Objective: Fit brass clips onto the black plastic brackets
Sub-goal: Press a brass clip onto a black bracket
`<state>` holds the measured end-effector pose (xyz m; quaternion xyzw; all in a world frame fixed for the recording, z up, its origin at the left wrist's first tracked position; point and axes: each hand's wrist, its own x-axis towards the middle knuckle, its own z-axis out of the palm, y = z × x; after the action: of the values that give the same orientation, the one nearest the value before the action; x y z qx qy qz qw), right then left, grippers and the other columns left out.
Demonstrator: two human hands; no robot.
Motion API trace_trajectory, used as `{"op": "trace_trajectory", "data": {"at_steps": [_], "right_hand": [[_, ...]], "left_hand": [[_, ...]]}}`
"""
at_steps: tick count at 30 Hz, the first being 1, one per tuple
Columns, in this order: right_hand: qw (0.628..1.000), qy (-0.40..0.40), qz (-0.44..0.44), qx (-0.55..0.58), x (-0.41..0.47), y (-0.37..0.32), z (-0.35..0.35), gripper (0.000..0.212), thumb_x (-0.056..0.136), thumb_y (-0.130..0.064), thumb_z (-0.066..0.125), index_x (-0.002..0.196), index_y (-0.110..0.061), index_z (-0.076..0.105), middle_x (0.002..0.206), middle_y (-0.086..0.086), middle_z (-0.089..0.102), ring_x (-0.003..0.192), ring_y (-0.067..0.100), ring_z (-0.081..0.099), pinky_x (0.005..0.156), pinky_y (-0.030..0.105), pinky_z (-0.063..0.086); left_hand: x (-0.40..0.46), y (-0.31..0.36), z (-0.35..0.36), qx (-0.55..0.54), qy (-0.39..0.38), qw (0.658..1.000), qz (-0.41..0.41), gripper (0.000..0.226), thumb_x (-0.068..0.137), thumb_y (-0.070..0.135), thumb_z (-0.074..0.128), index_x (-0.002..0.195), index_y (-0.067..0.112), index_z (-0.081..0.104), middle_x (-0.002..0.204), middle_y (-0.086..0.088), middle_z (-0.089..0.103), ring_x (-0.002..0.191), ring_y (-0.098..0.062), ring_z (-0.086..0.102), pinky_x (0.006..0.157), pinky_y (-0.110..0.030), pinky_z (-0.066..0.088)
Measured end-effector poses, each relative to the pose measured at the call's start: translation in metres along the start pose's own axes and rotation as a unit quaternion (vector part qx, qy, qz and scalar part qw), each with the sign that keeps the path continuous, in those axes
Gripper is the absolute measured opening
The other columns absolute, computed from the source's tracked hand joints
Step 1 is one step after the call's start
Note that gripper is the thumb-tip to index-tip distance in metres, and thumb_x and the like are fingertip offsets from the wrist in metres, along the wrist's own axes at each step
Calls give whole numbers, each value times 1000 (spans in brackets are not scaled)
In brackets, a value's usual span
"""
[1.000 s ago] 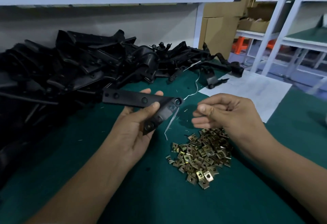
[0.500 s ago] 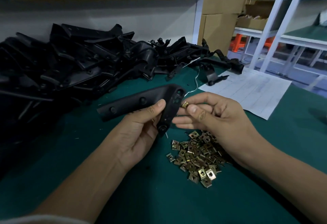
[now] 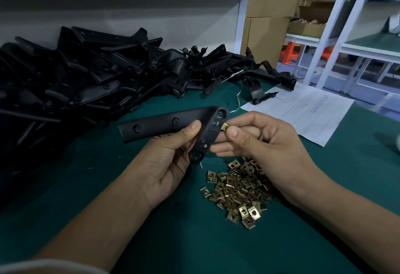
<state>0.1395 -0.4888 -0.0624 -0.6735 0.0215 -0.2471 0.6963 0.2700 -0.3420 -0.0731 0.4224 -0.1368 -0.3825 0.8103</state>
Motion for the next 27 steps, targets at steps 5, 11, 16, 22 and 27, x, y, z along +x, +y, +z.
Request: {"op": "trace_trajectory", "data": {"at_steps": [5,11,16,22,27], "right_hand": [[1000,13,-1,-13,0,0,1,16,98,-2,62,110,10,64,97,22,78,85,35,78,78,40,64],[999,5,-9,-31,-1,0,1,14,98,-1,62,106,9,64,94,21,78,85,32,79,78,37,64],[1000,0,-8,-23,-1,-1,0,14,98,-5,63,108,5,66,97,21,78,88,35,78,81,39,64],[999,1,-1,-37,-1,-3,-1,15,97,-4,64,107,7,67,95,21,78,86,34,79,79,38,64],[999,-1,2,-38,-2,-2,0,14,98,-2,62,107,9,65,95,21,78,86,33,79,78,38,65]], "left_hand": [[-3,2,2,-2,1,1000,-4,22,75,14,80,95,7,84,109,-17,78,89,-17,78,72,-23,62],[-6,2,7,9,-2,1000,5,14,78,12,76,89,11,85,103,-13,79,86,-16,78,67,-22,60],[-7,4,8,-17,9,1000,-11,14,76,12,75,86,8,85,100,-13,80,82,-16,78,65,-23,60],[-6,3,8,5,11,1000,3,13,77,12,76,86,10,85,100,-13,80,83,-16,78,65,-23,60],[-6,3,9,15,12,1000,5,12,76,13,76,85,11,85,99,-14,80,83,-17,79,64,-23,60]]}}
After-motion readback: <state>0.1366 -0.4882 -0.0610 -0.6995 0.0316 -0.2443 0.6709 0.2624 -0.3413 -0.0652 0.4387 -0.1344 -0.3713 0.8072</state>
